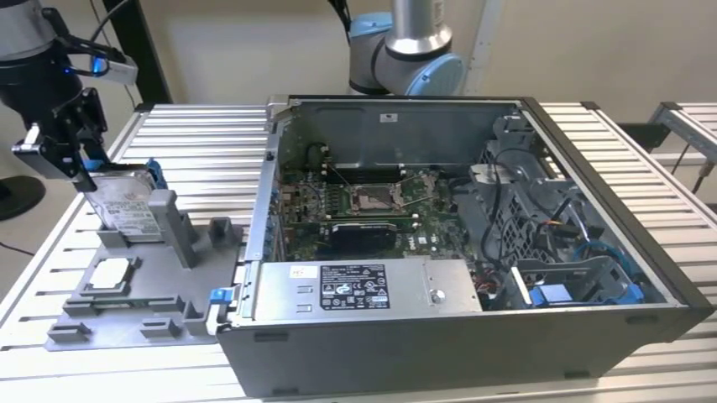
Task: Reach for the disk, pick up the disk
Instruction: 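Pick up the disk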
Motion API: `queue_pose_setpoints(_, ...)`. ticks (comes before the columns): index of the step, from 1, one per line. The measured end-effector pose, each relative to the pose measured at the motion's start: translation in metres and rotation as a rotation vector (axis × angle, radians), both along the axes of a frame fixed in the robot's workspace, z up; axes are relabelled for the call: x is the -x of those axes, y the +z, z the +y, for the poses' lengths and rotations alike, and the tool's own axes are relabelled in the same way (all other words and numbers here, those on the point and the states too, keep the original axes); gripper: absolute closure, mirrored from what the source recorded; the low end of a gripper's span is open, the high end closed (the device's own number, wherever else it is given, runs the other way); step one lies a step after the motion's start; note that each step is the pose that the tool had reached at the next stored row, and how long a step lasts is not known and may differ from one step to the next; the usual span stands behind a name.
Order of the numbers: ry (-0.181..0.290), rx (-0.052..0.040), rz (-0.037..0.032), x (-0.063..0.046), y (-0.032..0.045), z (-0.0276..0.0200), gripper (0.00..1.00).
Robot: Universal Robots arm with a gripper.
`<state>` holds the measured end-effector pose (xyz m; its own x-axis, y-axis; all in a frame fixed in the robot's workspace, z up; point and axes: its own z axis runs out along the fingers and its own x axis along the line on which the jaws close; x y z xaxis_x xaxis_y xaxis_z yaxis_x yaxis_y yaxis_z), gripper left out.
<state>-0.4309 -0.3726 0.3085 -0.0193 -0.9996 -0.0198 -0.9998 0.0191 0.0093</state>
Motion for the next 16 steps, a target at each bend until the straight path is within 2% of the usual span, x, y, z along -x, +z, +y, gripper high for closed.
queue_pose_setpoints(5,0.0,0.0,0.0048,-0.002,-0.0075,-0.0001,0.0)
queue_pose_setpoints(16,-0.002,-0.0002,0.0048,-0.004,-0.0332,0.0,0.0)
